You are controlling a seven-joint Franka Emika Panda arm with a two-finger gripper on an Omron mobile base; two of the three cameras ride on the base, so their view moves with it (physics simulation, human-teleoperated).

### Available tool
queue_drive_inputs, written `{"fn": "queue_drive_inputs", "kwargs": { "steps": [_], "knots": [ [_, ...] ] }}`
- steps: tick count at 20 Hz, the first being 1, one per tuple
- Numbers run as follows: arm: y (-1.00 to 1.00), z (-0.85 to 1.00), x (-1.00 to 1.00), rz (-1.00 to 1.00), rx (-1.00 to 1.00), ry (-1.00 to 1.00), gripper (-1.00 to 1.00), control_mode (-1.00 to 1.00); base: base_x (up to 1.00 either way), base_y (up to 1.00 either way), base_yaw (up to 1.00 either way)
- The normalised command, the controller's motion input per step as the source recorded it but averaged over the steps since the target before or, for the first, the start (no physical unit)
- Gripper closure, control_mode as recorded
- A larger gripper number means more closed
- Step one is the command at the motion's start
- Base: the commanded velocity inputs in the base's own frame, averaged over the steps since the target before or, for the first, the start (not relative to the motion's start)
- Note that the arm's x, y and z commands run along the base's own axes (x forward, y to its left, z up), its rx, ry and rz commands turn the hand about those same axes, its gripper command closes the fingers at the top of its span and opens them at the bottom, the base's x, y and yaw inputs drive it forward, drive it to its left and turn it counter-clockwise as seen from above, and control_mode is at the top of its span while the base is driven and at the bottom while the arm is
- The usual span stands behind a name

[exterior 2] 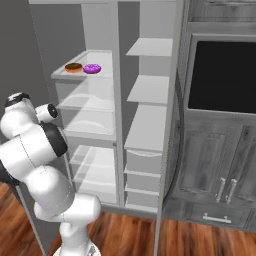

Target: Take the donuts from the fridge and place them on the empty tray on the dining counter.

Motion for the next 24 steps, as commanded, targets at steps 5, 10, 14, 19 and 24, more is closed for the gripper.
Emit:
{"fn": "queue_drive_inputs", "kwargs": {
  "steps": [5,10,14,19,24],
  "knots": [
    [-0.28,0.16,-0.79,-0.17,-0.03,-0.24,-1.0,-1.0,0.0,0.0,0.0],
    [-0.64,0.24,-0.45,-0.24,0.0,-0.19,-1.0,-1.0,0.0,0.0,0.0],
    [-0.94,0.55,-0.14,-0.29,0.06,-0.06,-1.0,-1.0,0.0,0.0,0.0],
    [-0.96,0.55,-0.13,-0.25,0.21,0.01,-1.0,-1.0,0.0,0.0,0.0],
    [-0.86,0.15,-0.09,-0.31,0.32,0.03,-1.0,-1.0,0.0,0.0,0.0]
  ]
}}
